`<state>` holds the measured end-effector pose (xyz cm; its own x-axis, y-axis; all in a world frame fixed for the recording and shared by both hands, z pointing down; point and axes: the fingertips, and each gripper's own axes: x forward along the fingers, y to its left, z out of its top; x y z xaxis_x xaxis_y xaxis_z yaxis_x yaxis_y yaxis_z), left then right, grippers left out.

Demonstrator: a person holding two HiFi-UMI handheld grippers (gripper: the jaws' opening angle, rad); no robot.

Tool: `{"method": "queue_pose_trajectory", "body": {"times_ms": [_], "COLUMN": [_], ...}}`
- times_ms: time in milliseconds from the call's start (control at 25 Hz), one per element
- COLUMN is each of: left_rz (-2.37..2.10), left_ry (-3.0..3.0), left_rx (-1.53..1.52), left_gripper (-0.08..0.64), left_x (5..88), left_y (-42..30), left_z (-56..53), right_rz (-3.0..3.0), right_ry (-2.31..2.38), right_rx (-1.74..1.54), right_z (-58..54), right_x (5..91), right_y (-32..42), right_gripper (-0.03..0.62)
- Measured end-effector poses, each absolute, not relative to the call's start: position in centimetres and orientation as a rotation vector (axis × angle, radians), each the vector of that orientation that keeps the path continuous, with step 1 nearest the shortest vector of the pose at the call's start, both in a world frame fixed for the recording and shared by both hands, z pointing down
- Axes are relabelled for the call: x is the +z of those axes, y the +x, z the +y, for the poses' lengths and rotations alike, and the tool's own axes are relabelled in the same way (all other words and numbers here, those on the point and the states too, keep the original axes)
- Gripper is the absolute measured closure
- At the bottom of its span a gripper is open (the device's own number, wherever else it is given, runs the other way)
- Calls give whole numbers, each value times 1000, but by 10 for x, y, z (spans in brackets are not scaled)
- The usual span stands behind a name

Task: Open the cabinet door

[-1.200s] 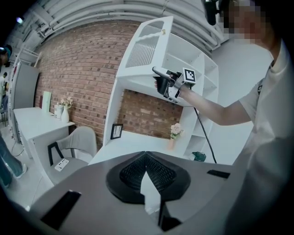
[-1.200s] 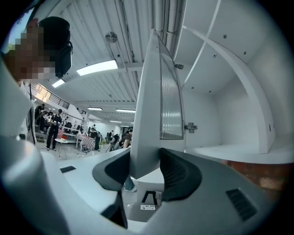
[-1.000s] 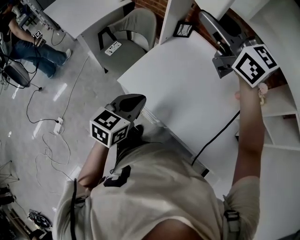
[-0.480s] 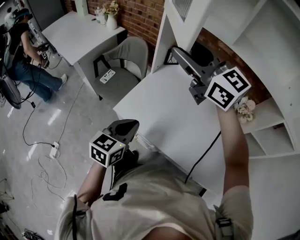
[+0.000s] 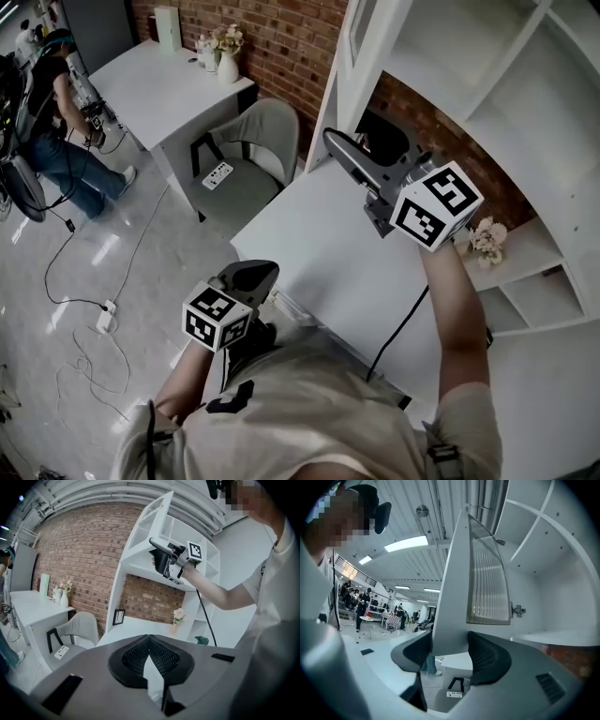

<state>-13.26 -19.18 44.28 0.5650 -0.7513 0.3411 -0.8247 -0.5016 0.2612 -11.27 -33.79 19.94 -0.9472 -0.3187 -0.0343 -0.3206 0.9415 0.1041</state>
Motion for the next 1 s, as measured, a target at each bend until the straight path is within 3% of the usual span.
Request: {"method": "queue_pose_trajectory", "body": {"times_ms": [1000], "left_rz": [-1312], "left_ry": [2395], "left_rx": [228], "left_gripper": [545], "left_x": [441], "left_y": [-165], "left_z": [-193], "right_rz": [3052], "right_ry": [-620], "right_rx": [161], "right_z": [-335], "right_x": [200], "right_y": [-156], "right_gripper": [331]}}
